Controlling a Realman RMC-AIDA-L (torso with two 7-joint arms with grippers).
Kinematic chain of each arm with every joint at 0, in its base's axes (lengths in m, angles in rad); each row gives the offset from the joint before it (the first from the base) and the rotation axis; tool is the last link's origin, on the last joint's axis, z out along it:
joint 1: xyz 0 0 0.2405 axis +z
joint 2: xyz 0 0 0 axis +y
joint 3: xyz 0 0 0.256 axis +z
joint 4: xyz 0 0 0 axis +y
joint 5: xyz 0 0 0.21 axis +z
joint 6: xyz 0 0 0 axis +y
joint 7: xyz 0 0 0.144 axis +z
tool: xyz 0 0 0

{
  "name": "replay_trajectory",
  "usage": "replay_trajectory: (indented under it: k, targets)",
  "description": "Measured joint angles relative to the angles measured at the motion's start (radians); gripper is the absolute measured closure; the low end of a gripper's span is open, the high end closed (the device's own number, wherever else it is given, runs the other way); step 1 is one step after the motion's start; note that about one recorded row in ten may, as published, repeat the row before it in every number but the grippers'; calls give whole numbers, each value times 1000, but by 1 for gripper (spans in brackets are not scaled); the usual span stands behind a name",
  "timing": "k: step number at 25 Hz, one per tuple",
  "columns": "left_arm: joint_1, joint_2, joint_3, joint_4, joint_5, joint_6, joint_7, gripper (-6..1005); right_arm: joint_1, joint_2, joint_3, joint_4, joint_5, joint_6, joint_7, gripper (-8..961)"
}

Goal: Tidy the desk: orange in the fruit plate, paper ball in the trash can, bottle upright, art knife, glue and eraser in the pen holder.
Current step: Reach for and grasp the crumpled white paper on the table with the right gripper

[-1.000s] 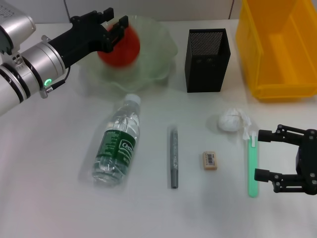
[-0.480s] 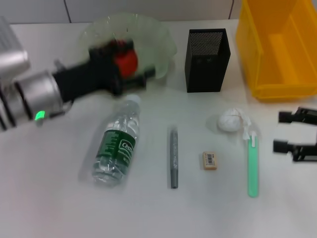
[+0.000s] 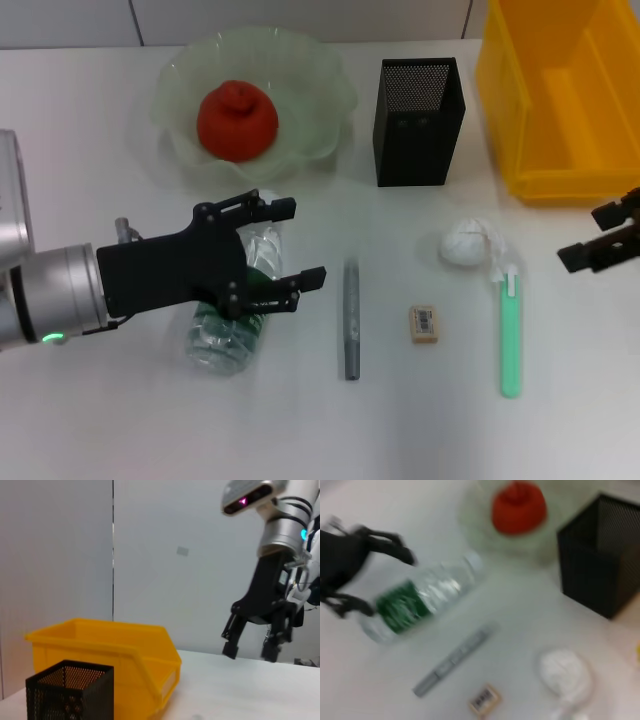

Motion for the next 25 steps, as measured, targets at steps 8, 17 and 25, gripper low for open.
replay_trajectory:
  k: [8,17,25]
  targets:
    - [18,1,1,-2,-1,4,4,157,103,8,-263,35,-172,76,269,124]
    - [19,1,-1,-3,-2,2,11,160,134,12,-452,222,-187,327,321,124]
    - [20,1,-1,-13,-2,-5,14,162,193,12,-513,389,-190,484,333,145]
